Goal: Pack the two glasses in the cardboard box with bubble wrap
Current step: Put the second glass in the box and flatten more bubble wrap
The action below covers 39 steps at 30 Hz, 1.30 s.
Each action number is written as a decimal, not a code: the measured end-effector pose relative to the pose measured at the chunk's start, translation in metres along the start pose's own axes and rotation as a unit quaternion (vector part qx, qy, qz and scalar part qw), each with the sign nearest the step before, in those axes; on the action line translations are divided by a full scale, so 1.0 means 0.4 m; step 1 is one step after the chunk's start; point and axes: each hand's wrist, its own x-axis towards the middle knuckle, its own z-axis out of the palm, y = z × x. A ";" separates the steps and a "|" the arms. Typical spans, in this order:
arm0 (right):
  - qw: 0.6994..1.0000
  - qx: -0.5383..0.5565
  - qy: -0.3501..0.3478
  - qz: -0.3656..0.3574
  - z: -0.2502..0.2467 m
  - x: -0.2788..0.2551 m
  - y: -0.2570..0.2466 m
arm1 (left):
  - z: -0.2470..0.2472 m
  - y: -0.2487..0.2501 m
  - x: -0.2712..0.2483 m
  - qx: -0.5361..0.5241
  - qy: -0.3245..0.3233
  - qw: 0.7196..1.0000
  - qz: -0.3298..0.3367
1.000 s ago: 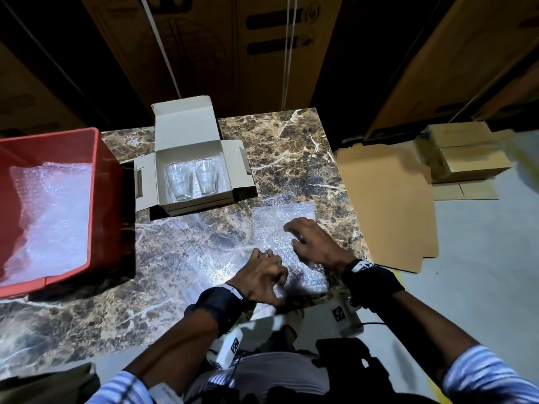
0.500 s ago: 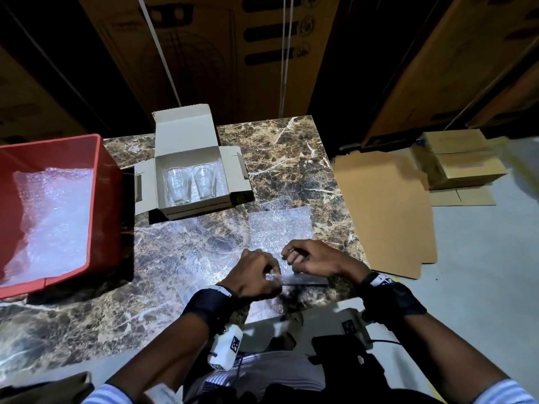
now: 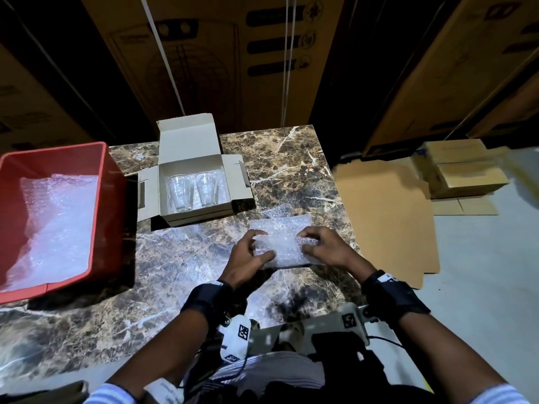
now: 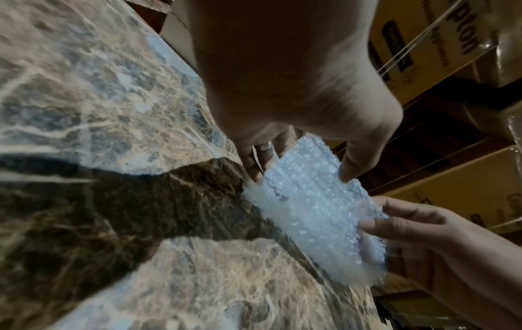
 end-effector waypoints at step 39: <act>0.909 -0.401 0.068 -0.088 0.160 0.117 0.137 | -0.008 -0.173 0.137 0.597 -0.071 0.792 0.106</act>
